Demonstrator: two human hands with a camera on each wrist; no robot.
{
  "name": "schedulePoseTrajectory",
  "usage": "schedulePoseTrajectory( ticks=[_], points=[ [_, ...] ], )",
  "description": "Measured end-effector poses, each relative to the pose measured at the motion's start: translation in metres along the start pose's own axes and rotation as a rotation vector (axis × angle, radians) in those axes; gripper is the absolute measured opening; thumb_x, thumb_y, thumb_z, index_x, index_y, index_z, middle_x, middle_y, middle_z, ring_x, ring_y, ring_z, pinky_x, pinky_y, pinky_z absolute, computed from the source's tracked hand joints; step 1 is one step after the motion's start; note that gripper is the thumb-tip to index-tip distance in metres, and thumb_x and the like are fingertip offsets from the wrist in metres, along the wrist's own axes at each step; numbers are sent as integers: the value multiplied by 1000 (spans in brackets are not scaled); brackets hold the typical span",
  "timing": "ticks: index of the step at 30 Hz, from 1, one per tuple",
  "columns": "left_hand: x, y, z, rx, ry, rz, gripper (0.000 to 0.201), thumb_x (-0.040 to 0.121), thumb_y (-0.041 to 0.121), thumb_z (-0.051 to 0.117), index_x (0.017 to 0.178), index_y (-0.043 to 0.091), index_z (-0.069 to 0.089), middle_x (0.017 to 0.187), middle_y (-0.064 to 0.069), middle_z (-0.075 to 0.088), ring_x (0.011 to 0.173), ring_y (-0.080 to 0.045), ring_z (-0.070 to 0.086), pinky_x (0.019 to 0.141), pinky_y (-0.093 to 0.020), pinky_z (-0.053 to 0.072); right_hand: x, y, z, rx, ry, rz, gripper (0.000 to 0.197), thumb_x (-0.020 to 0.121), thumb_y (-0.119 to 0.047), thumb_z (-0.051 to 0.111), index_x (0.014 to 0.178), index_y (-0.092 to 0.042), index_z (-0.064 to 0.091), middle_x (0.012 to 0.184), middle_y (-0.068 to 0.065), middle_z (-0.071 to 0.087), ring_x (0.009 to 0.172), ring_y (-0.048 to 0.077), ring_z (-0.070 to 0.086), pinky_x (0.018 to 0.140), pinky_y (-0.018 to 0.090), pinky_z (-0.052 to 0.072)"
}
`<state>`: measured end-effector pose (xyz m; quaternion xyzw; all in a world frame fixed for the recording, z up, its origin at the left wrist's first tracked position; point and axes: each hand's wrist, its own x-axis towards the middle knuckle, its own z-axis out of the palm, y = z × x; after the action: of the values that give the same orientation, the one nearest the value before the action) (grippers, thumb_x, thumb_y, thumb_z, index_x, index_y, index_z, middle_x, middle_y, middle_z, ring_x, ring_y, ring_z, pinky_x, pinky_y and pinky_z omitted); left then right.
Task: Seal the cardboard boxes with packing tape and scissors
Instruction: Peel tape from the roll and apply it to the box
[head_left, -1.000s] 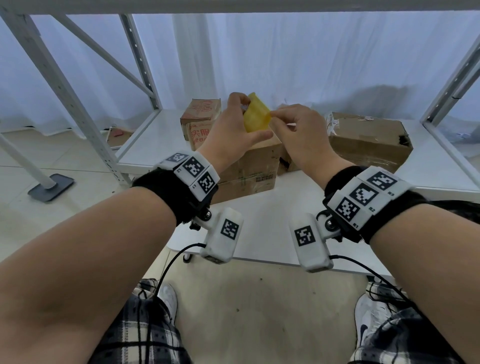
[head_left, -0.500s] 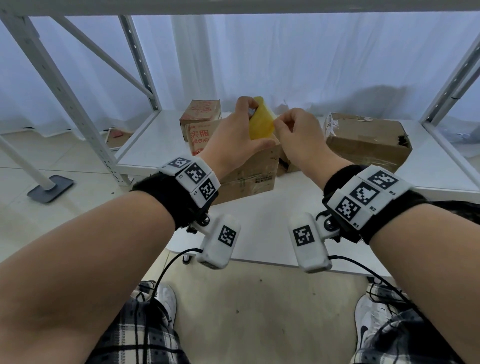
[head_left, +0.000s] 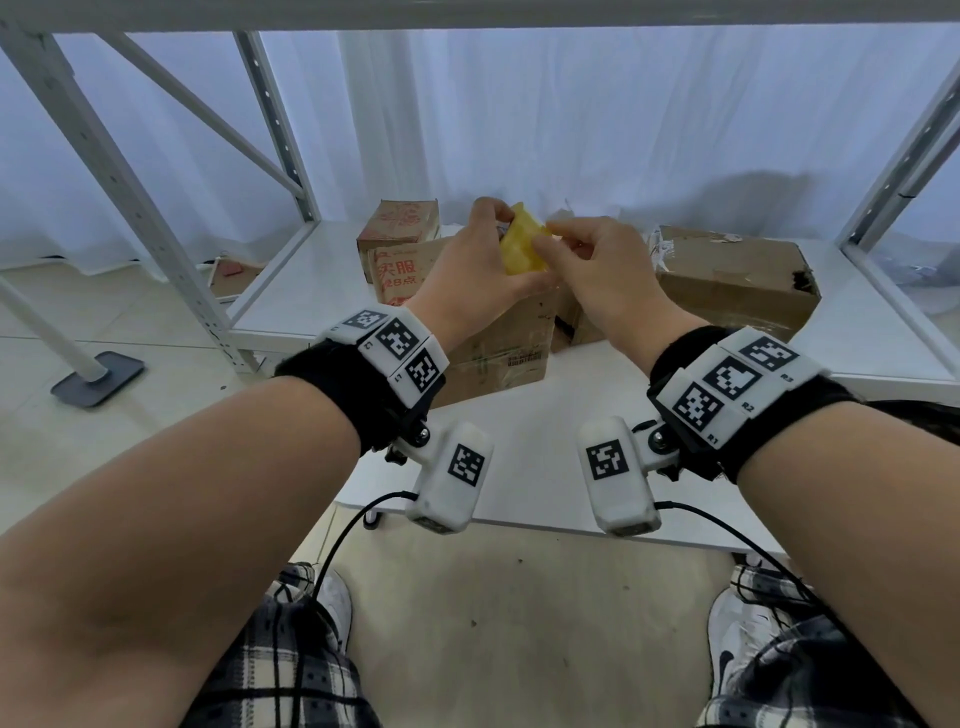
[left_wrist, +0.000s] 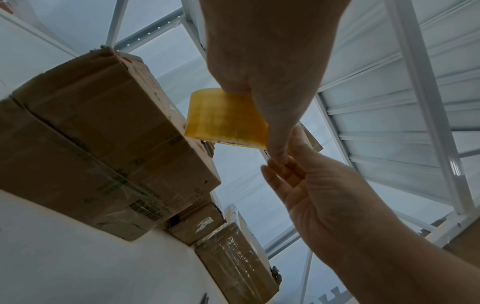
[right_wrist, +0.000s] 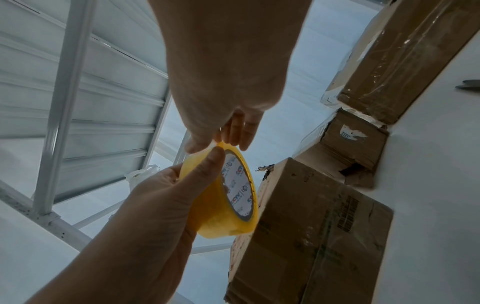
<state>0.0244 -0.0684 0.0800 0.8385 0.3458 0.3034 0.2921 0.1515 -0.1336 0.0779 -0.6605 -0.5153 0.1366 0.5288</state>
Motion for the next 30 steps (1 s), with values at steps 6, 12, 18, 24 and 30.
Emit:
schedulePoseTrajectory(
  ticks=[6,12,18,24,30],
  points=[
    [-2,0,-1,4,27,-5,71,77,35,78,129,8,37,113,-3,54,94,-14,56,65,-8,39,-2,-3,5,-39,111,-42,12,86,-18,68,91,-10,75,73,-8,63,79,13,62,84,28,50],
    [-3,-2,-6,-2,-54,8,69,81,35,74,133,10,35,120,-6,57,97,-16,58,75,-19,46,6,0,6,-79,80,14,6,90,-15,60,85,-13,63,80,1,60,73,13,55,63,16,44],
    [-7,-3,-14,-151,-236,-6,62,93,21,61,144,11,27,128,-8,57,108,-16,61,93,-32,52,12,2,-2,-189,-25,-8,8,97,-12,50,90,-13,52,85,1,52,76,14,48,56,9,32],
    [-3,2,-12,-156,-214,-37,61,92,23,63,143,14,32,124,-4,57,108,-19,61,95,-40,51,8,-1,-8,-153,-95,-113,8,95,-9,51,88,-11,53,85,1,51,69,5,43,59,5,32],
    [2,2,-10,-205,-155,-103,60,91,24,65,142,12,36,124,-9,62,105,-19,63,94,-40,52,3,-3,-10,79,-54,-99,12,91,-10,59,81,-16,58,91,19,67,88,34,62,83,41,53]
  ],
)
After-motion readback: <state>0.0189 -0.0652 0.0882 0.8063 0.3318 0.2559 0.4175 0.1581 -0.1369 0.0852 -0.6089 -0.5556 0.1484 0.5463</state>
